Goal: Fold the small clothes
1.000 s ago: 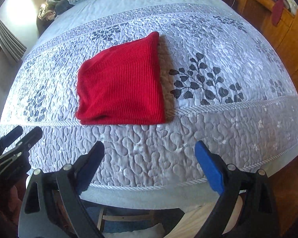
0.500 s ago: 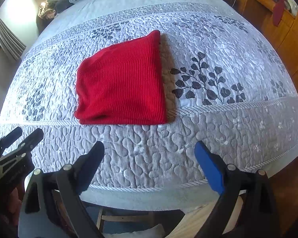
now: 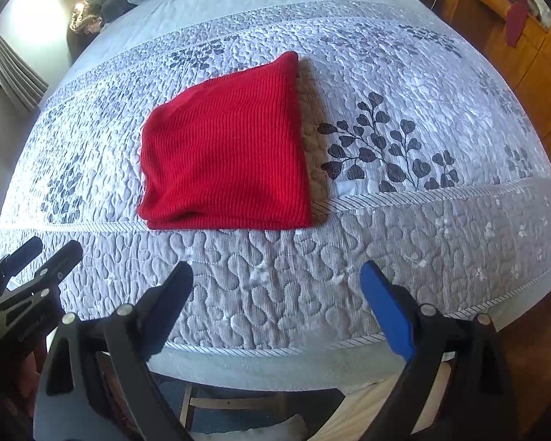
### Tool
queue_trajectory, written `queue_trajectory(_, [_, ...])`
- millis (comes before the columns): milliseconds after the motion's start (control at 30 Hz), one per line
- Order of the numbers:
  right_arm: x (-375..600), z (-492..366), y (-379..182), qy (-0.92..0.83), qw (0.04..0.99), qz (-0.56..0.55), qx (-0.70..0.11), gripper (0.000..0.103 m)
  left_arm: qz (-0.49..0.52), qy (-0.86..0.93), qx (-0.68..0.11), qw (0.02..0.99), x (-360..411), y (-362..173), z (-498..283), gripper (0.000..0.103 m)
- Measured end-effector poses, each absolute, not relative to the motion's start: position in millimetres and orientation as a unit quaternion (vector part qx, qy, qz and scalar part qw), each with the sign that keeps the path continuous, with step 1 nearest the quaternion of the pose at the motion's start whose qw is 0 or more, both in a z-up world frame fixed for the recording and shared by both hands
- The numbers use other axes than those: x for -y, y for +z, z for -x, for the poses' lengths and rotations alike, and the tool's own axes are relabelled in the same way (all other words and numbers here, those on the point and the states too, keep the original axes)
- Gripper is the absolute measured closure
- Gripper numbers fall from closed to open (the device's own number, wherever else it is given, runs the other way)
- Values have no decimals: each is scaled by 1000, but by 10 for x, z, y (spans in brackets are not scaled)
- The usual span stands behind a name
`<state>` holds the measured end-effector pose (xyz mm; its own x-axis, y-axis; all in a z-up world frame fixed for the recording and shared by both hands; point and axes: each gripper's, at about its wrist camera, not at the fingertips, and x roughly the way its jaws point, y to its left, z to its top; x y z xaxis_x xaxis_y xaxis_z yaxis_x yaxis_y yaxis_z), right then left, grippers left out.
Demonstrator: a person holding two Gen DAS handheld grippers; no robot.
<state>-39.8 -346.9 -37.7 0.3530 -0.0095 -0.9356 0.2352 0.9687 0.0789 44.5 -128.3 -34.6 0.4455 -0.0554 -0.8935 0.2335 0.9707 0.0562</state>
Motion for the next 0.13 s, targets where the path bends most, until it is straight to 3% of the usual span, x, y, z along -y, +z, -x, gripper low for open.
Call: queue_trajectory(133, [3446, 409, -383, -75, 815, -104, -565, 11, -86, -85, -516, 848, 1295, -316, -428, 25])
